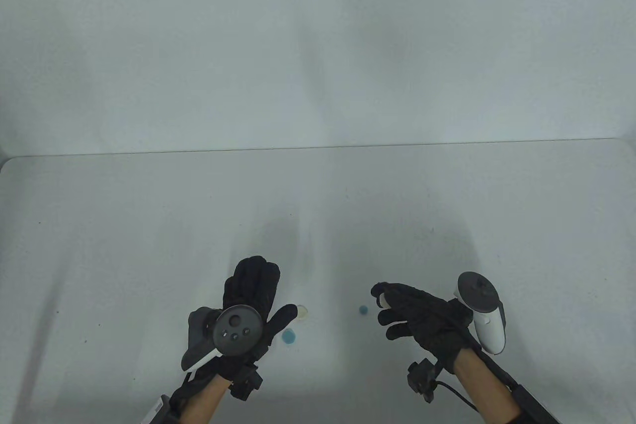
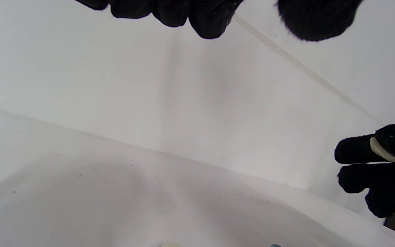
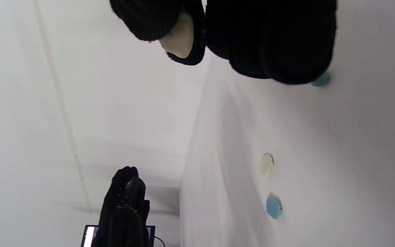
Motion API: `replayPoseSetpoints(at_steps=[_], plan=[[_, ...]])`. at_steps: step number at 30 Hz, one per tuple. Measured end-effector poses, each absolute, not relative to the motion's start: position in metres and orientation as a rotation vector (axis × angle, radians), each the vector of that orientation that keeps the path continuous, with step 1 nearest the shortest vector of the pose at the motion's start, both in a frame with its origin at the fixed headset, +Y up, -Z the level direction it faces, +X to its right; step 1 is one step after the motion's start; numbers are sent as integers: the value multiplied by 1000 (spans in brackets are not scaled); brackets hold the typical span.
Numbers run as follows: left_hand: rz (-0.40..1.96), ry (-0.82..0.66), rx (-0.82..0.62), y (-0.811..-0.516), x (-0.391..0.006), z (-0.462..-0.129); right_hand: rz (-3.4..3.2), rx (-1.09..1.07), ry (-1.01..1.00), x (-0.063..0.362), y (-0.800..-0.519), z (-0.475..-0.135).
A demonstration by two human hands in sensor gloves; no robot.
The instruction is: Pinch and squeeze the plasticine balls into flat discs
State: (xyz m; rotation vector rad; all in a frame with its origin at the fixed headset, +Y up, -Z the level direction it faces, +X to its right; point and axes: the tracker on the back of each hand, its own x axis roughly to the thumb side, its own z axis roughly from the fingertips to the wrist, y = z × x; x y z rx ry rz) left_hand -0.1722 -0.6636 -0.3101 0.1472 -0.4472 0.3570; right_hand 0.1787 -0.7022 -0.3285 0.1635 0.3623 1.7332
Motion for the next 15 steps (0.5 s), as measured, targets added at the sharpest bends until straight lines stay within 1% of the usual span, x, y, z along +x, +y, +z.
replayPoseSetpoints(at_steps=[7, 12, 15], plan=[[357, -458, 151, -663, -171, -309, 1886, 136, 231, 177, -693, -328], [358, -460, 156, -663, -171, -309, 1931, 153, 231, 174, -690, -329], [358, -460, 156, -663, -171, -309, 1983, 144, 194, 170, -685, -332]])
